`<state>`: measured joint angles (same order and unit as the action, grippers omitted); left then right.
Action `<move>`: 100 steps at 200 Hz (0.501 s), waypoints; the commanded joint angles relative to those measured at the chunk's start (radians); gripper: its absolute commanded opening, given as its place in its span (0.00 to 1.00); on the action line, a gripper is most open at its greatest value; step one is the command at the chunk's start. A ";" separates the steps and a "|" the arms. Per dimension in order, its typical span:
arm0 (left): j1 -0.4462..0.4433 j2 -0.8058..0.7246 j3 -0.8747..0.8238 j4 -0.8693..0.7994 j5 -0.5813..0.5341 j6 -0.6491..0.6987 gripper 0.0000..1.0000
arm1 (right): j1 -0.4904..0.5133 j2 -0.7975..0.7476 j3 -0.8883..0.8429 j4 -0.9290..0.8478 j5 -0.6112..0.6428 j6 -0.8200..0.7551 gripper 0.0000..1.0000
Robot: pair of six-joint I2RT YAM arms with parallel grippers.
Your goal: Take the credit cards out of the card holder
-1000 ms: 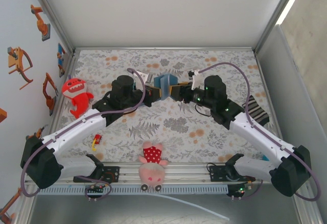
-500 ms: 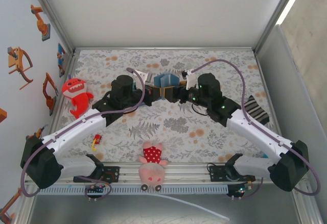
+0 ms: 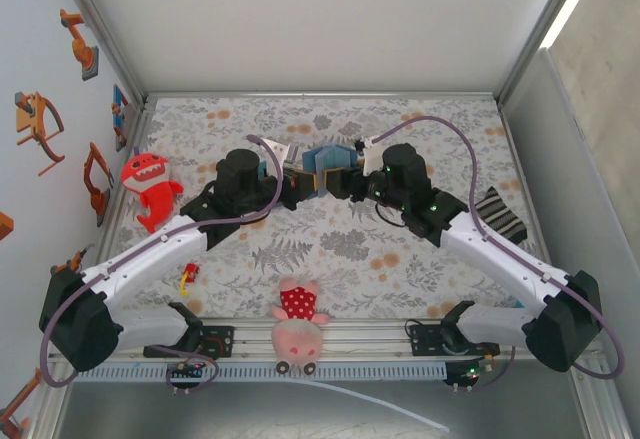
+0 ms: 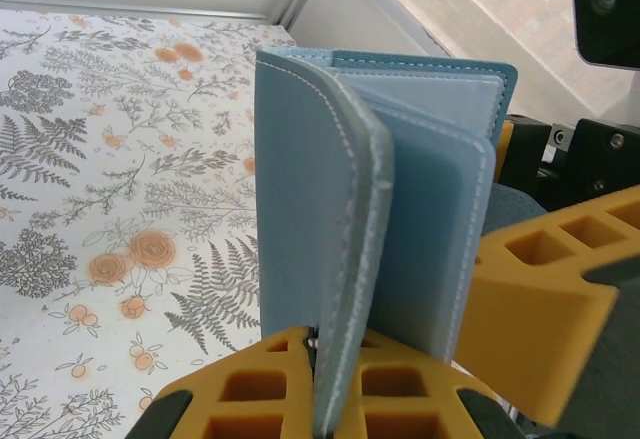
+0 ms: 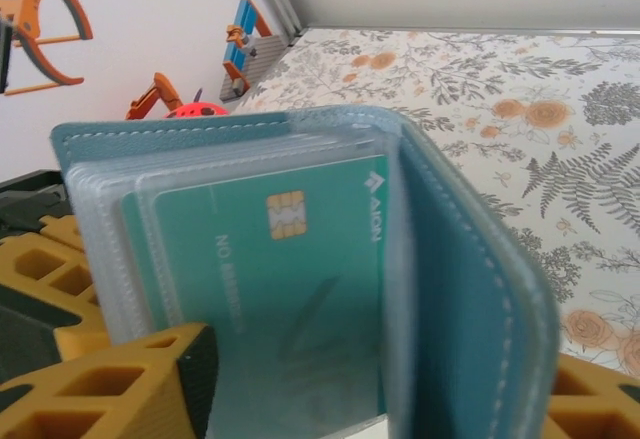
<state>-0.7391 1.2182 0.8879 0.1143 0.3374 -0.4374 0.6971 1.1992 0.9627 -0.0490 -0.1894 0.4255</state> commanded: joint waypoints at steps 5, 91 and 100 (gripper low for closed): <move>0.006 -0.042 -0.013 0.065 0.039 -0.015 0.00 | 0.005 -0.035 0.019 0.000 0.067 -0.002 0.53; 0.064 -0.046 -0.068 0.194 0.149 -0.122 0.00 | 0.006 -0.074 -0.012 0.015 0.085 0.011 0.29; 0.069 -0.047 -0.074 0.209 0.161 -0.132 0.00 | 0.004 -0.076 -0.013 0.015 0.086 0.010 0.29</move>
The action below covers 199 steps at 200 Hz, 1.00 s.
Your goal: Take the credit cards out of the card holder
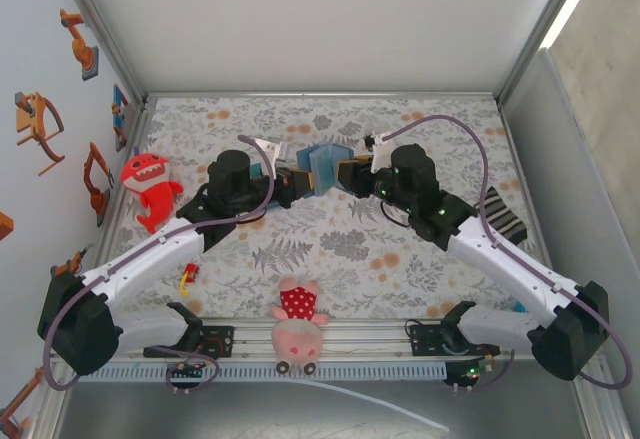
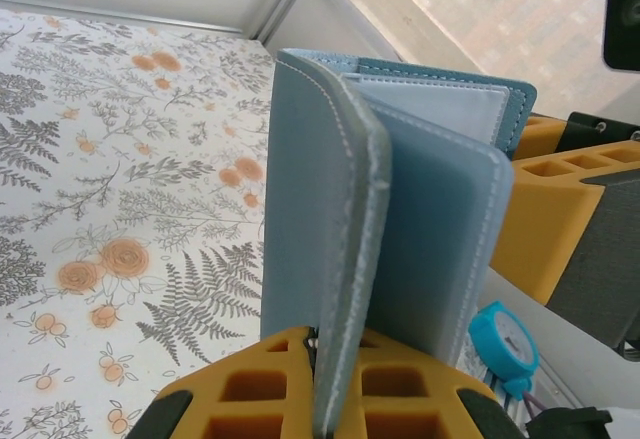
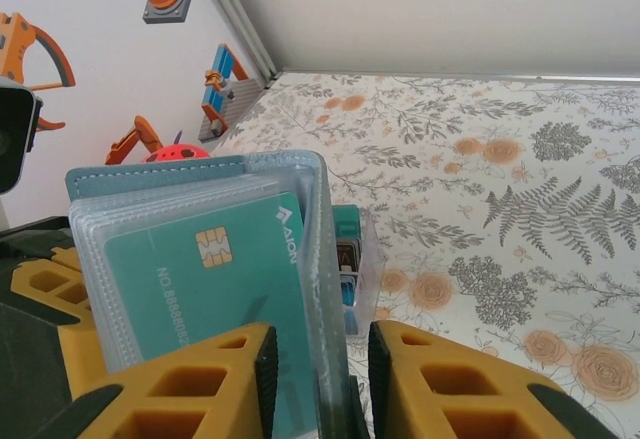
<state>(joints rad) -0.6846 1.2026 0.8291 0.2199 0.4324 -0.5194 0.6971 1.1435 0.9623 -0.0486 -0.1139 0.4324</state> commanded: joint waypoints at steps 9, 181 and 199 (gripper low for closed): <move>0.019 -0.031 -0.022 0.118 0.077 -0.059 0.00 | 0.004 -0.022 -0.017 0.013 0.017 0.003 0.30; 0.042 0.062 -0.034 0.092 0.104 -0.141 0.32 | -0.010 -0.096 -0.080 -0.030 0.052 0.045 0.00; 0.039 0.082 -0.041 0.117 0.103 -0.160 0.43 | -0.010 -0.103 -0.082 -0.046 0.065 0.056 0.00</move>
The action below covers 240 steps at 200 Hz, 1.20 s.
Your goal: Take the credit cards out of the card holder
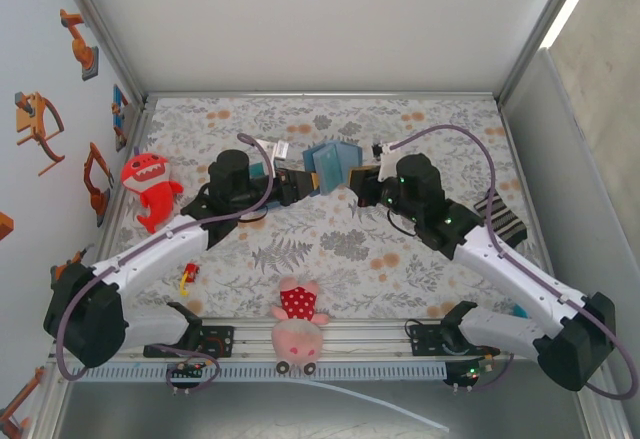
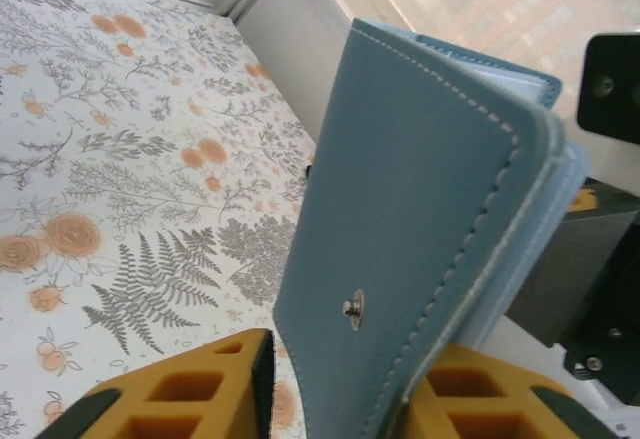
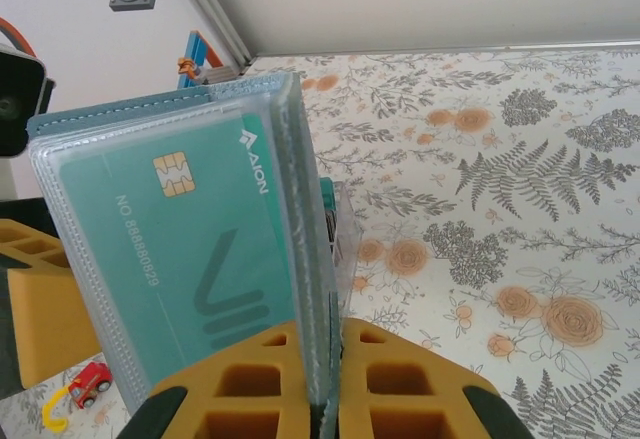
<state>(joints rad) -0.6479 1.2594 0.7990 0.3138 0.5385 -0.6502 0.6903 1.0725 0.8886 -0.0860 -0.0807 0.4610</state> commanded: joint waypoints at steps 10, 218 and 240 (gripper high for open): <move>0.002 0.030 -0.020 0.048 -0.003 -0.042 0.49 | -0.003 -0.036 -0.009 -0.017 0.042 0.034 0.00; -0.043 0.108 -0.150 0.094 -0.141 -0.104 0.33 | -0.003 0.075 -0.005 -0.172 0.048 0.152 0.00; -0.046 0.104 -0.175 0.083 -0.200 -0.123 0.27 | -0.004 0.084 -0.011 -0.178 0.047 0.159 0.00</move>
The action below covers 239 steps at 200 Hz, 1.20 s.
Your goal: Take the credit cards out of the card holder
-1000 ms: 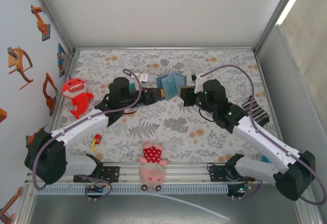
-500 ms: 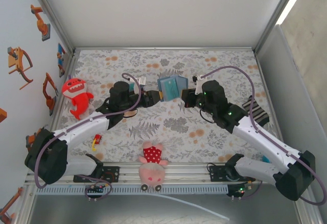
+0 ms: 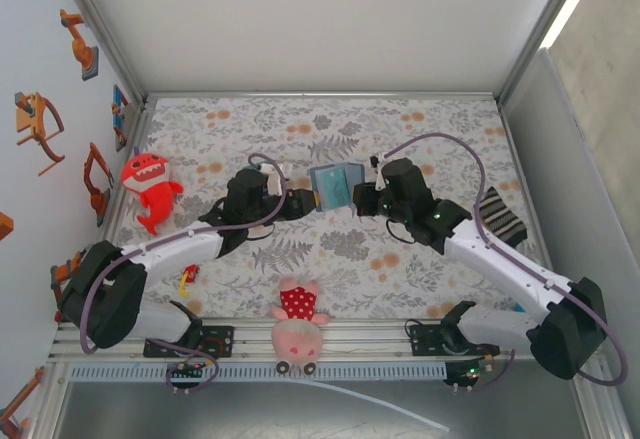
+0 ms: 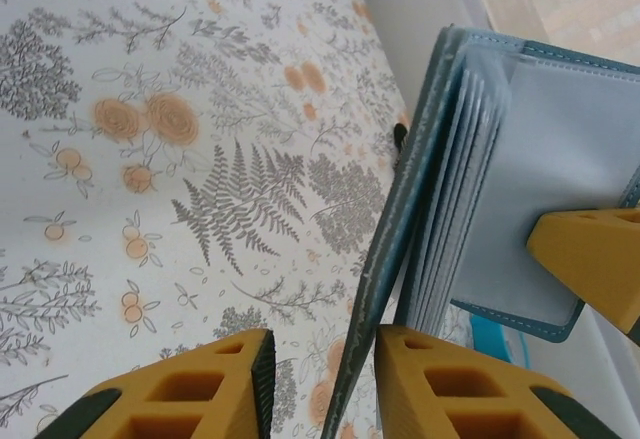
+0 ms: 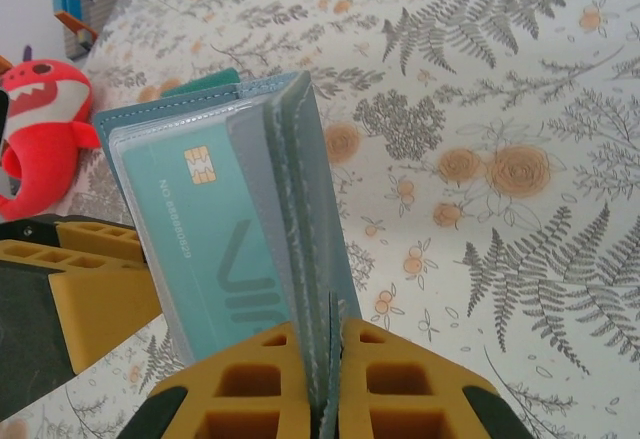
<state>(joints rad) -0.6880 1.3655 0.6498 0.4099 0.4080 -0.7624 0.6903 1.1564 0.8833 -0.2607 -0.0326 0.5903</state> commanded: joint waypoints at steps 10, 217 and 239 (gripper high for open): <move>-0.006 -0.009 -0.036 -0.029 -0.105 -0.020 0.25 | -0.003 0.007 -0.006 -0.003 -0.006 0.034 0.00; -0.042 -0.227 0.003 -0.373 -0.454 0.126 0.99 | -0.092 0.254 0.068 -0.080 -0.315 0.050 0.00; -0.055 -0.228 0.013 -0.396 -0.492 0.147 0.97 | -0.118 0.279 0.069 -0.083 -0.363 0.032 0.00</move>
<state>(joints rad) -0.7273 1.1580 0.6228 0.0639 -0.0242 -0.6632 0.5941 1.4147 0.9195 -0.3336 -0.3000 0.6594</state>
